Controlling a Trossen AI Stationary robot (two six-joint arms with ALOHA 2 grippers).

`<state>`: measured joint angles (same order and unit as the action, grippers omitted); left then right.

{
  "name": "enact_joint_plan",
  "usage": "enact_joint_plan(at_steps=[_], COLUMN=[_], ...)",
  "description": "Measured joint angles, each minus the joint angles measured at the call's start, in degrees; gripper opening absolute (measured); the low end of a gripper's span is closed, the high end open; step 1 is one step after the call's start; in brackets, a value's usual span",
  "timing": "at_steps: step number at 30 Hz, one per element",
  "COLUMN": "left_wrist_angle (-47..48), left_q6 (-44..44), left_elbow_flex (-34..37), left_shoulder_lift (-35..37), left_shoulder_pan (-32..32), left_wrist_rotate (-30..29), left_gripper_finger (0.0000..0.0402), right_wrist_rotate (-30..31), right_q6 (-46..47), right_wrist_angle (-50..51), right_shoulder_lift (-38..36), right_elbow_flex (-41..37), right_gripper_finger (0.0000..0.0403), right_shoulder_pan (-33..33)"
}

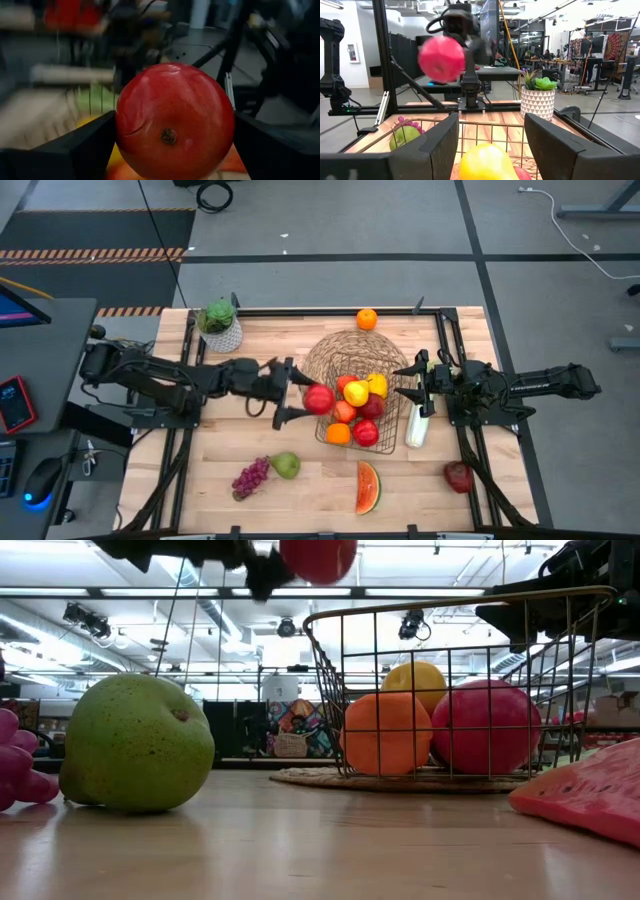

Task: Build produce basket
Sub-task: Put the red apple into the wire basket

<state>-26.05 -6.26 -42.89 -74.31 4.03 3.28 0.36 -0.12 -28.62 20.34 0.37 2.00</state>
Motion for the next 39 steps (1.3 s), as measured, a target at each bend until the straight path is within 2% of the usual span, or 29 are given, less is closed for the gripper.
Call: enact_joint_plan(at_steps=[6,11,17,32,39], left_wrist_angle=[2.33,3.84,10.35,11.51,15.09], left_q6=[-21.34,-31.52,-40.58,-42.6,-42.37], left_elbow_flex=[0.02,0.02,0.02,0.02,0.02], left_shoulder_lift=[-0.87,-1.46,-1.5,-1.47,-1.47], left_shoulder_pan=[-1.99,-1.97,-2.27,-2.25,-2.25], left_wrist_rotate=[0.06,-0.05,-0.82,-0.91,-0.88], left_gripper_finger=[0.0367,0.0367,0.0367,0.0367,0.0367], right_wrist_rotate=[0.0,0.0,0.0,0.0,0.0], right_q6=[0.0,0.0,0.0,0.0,0.0], right_wrist_angle=[0.0,-0.02,0.0,-0.02,-0.02], right_shoulder_lift=[-0.01,-0.01,-0.01,-0.01,-0.01], right_elbow_flex=[-0.01,0.01,0.01,0.0,-0.01], right_gripper_finger=[0.0231,0.0231,0.0231,0.0231,0.0231], right_shoulder_pan=[0.02,0.01,0.0,0.02,0.0])
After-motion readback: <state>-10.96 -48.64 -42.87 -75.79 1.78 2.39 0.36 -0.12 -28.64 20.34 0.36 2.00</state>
